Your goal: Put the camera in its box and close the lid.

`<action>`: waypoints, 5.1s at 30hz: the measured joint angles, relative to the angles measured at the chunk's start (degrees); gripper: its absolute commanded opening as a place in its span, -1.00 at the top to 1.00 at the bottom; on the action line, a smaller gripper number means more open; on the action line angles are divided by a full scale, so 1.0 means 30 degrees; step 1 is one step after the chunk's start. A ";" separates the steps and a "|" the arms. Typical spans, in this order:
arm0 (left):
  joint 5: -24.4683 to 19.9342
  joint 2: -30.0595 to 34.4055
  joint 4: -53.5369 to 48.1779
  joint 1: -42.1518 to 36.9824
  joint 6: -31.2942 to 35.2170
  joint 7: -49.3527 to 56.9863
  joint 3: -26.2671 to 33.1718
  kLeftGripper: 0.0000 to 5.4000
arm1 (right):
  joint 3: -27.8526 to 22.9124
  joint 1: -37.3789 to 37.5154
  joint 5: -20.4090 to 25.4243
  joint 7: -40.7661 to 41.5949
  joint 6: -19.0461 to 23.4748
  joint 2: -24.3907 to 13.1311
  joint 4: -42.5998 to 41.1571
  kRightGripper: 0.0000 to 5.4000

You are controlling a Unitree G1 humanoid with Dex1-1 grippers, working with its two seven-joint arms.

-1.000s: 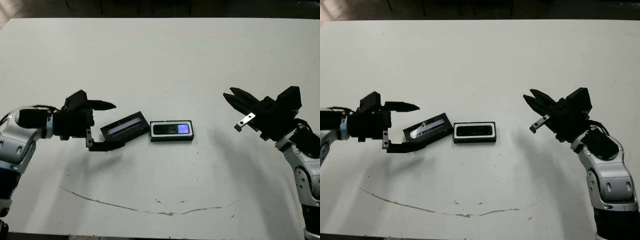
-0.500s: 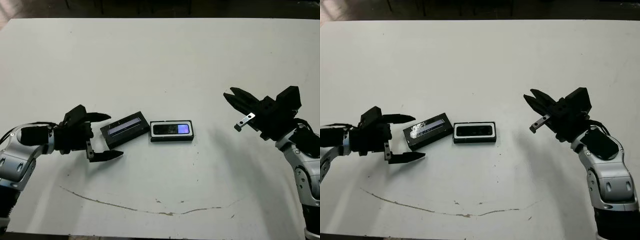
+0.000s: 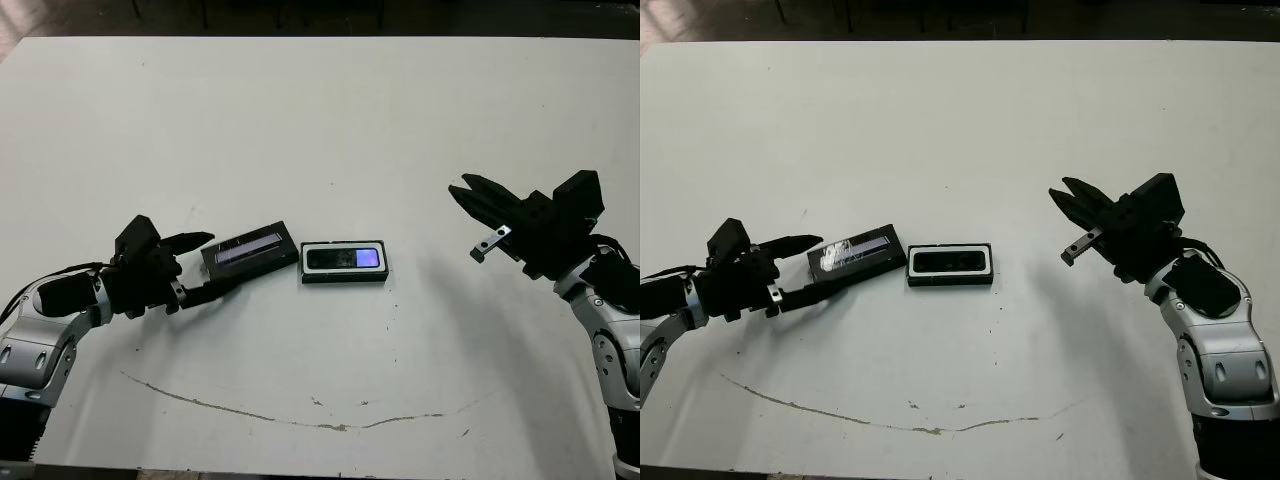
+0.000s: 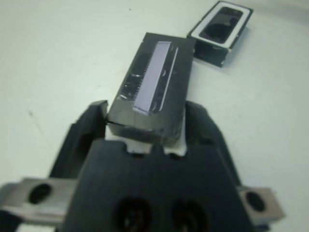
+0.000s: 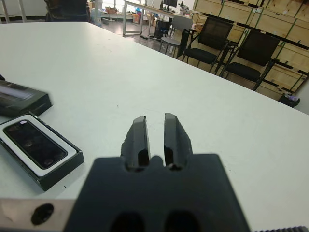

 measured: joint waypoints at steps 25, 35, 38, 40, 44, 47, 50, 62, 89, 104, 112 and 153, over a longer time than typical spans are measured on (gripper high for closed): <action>-0.1200 0.0551 -0.1606 -0.0476 0.0772 0.0924 0.2611 0.71 | 0.0357 -0.0166 -0.0377 -0.0210 -0.0005 -0.0011 0.0355 1.00; -0.0558 -0.1540 -0.3554 -0.1689 0.0484 0.3755 0.0949 0.71 | 0.0258 -0.0083 -0.0035 -0.0262 0.0176 -0.0001 0.0349 1.00; -0.0410 -0.1773 -0.2717 -0.2680 0.0403 0.2786 -0.0241 0.71 | 0.0177 -0.0049 0.0134 -0.0260 0.0178 -0.0002 0.0344 1.00; -0.0221 -0.2061 -0.1933 -0.3298 0.0312 0.2087 -0.1061 0.71 | 0.0117 -0.0027 0.0231 -0.0258 0.0179 -0.0002 0.0346 1.00; 0.0210 -0.2204 -0.0754 -0.4197 0.0303 0.0671 -0.2394 0.71 | -0.0038 0.0073 0.0430 -0.0248 0.0166 -0.0024 0.0345 1.00; 0.0584 -0.2129 0.0101 -0.5003 0.0339 -0.0815 -0.3399 0.71 | -0.0174 0.0095 0.0496 -0.0122 0.0145 -0.0036 0.0415 1.00; 0.1275 -0.1800 0.0851 -0.5874 0.0417 -0.2121 -0.4220 0.71 | -0.0281 0.0117 0.0547 -0.0014 0.0145 -0.0054 0.0445 1.00; 0.2812 -0.1333 0.2978 -0.7817 0.1205 -0.4247 -0.5327 0.71 | -0.0592 0.0161 0.0615 0.0018 0.0356 -0.0214 0.0301 1.00; 0.3414 -0.0793 0.0550 -0.7734 0.3082 -0.4897 -0.5763 0.76 | -0.0678 0.0157 0.0558 0.0700 -0.0119 -0.0439 0.1080 1.00; 0.4011 -0.1468 0.1062 -0.7191 0.0489 -0.2717 -0.5737 0.76 | -0.0603 0.0155 0.0352 0.0699 0.0156 -0.0689 0.1009 1.00; 0.4260 -0.1471 0.1505 -0.7667 0.0698 -0.2972 -0.6298 0.76 | -0.0613 0.0155 0.0308 0.0699 0.0098 -0.0798 0.1144 1.00; 0.5557 -0.0491 0.0407 -0.8553 0.2738 -0.4534 -0.7576 0.77 | -0.0472 0.0155 0.0145 0.0663 0.0040 -0.0757 0.1278 1.00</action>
